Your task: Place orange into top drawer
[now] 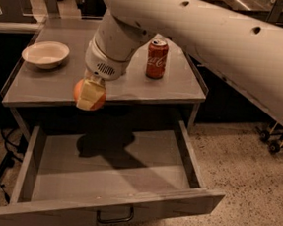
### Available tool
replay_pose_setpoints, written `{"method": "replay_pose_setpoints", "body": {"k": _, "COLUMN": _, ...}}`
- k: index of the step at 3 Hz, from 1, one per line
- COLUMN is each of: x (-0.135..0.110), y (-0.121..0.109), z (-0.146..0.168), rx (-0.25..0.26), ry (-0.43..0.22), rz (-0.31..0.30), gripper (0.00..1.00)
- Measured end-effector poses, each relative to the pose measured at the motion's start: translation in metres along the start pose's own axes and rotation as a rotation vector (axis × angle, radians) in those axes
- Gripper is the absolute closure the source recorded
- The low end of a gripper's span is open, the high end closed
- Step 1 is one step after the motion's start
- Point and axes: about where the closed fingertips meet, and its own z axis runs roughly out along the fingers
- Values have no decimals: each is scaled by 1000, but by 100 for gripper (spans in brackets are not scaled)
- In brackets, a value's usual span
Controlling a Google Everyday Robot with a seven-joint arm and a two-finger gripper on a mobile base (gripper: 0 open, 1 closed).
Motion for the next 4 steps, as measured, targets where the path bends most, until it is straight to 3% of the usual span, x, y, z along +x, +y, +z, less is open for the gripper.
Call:
{"method": "replay_pose_setpoints", "body": {"k": 1, "x": 0, "y": 0, "z": 0, "rx": 0, "ry": 0, "rz": 0, "gripper": 100}}
{"method": "replay_pose_setpoints", "body": {"k": 4, "x": 60, "y": 54, "z": 67, "rx": -98, "ry": 35, "rz": 135, "gripper": 100}}
